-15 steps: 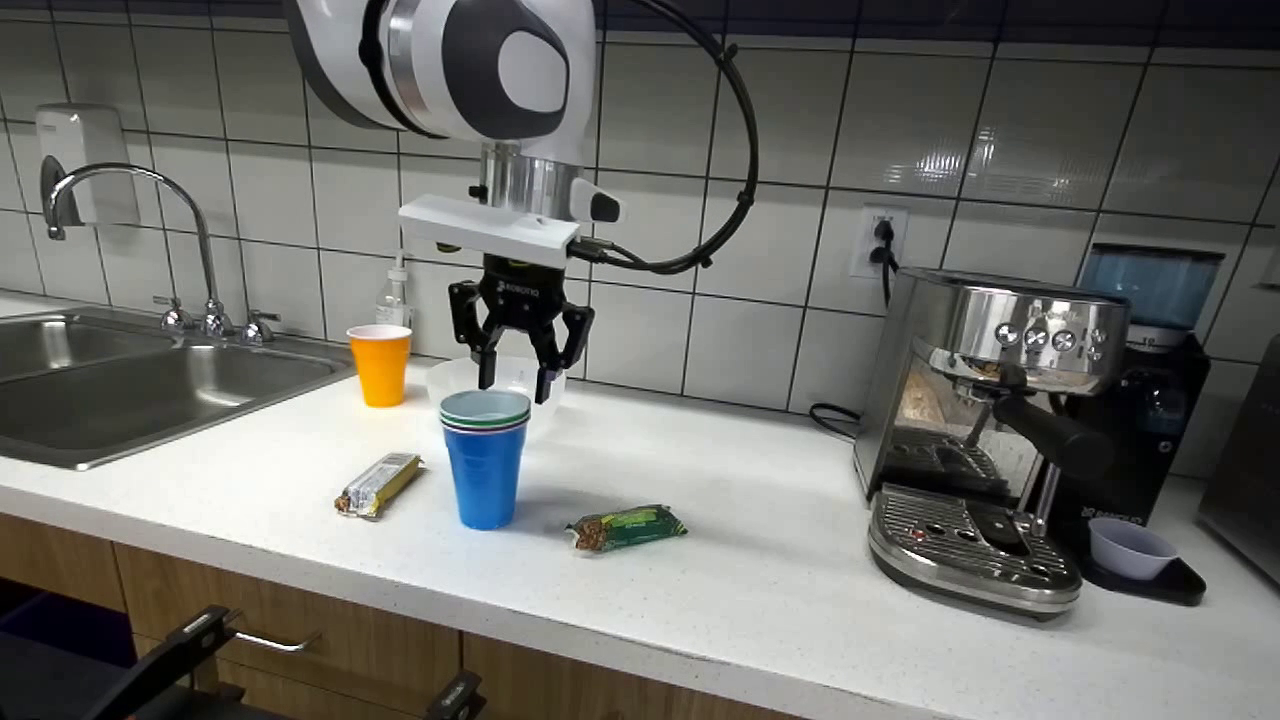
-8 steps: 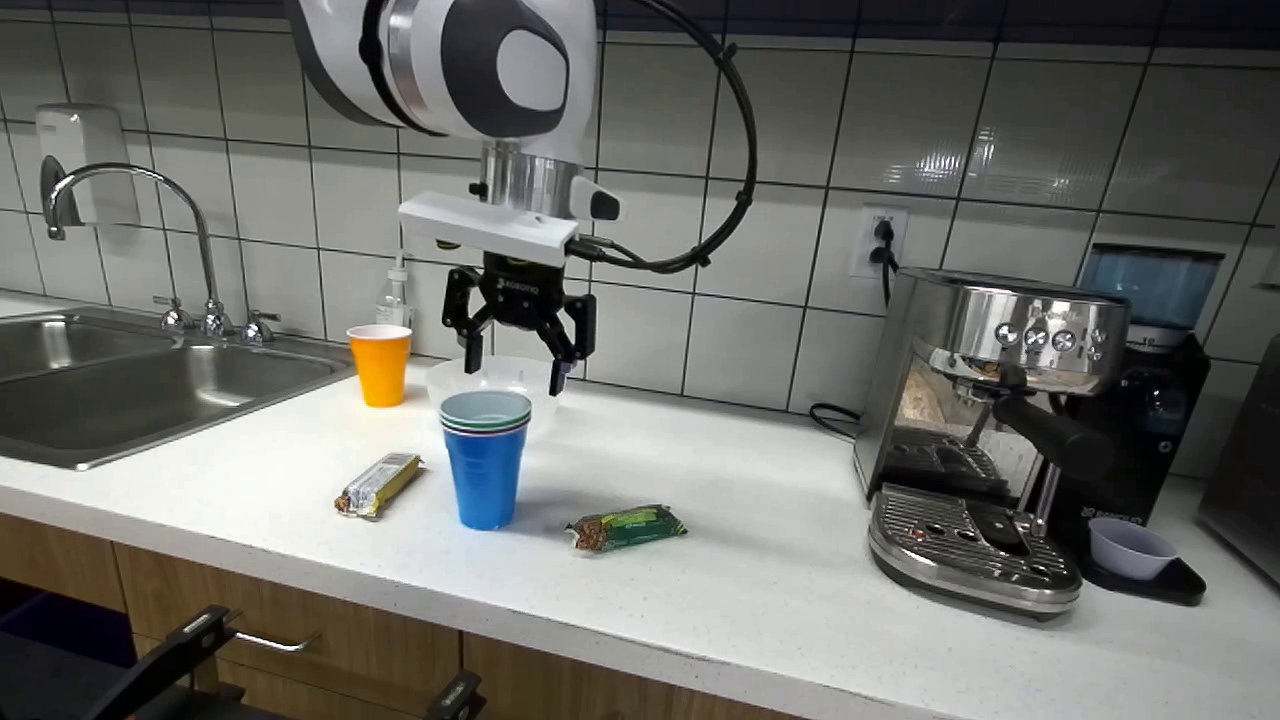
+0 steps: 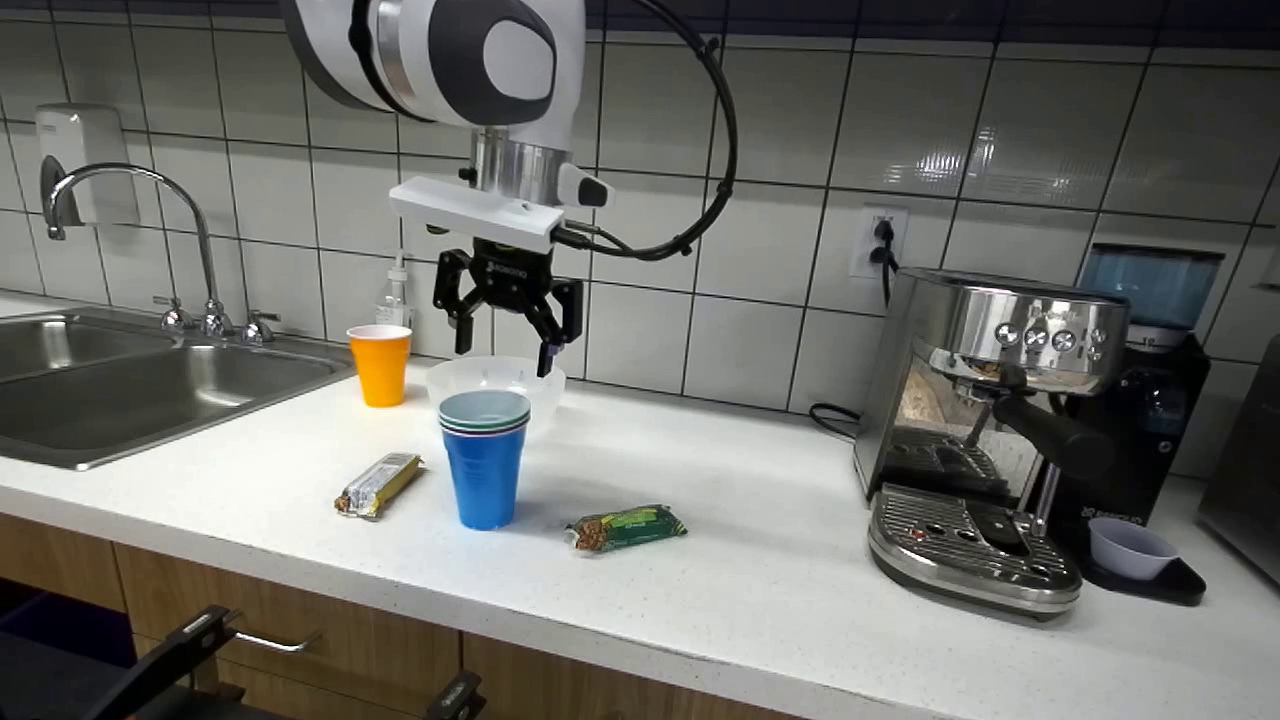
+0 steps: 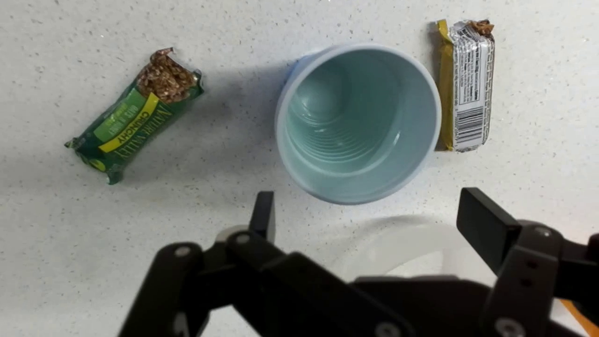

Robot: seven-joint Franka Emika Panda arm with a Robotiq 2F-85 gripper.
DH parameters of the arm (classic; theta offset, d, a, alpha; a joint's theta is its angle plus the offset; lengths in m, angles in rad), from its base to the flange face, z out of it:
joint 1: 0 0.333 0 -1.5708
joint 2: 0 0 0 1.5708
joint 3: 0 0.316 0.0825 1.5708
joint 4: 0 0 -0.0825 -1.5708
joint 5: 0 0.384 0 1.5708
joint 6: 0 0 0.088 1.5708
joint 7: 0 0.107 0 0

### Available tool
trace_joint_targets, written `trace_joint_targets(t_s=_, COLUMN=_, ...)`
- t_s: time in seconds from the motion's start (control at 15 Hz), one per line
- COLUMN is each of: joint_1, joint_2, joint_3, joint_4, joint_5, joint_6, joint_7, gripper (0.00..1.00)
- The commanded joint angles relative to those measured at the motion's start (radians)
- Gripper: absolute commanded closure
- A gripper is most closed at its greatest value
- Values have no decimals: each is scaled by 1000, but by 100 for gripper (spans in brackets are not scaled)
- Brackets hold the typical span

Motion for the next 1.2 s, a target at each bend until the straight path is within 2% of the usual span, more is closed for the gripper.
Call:
trace_joint_targets(t_s=0.0, joint_1=9, joint_2=-6, joint_3=20, joint_4=30, joint_5=35, joint_6=-11, joint_7=-25, gripper=0)
trace_joint_targets(t_s=0.53, joint_1=53, joint_2=23, joint_3=58, joint_4=82, joint_5=94, joint_6=8, joint_7=-44, gripper=0)
trace_joint_targets(t_s=1.13, joint_1=83, joint_2=115, joint_3=121, joint_4=141, joint_5=110, joint_6=109, joint_7=-40, gripper=0)
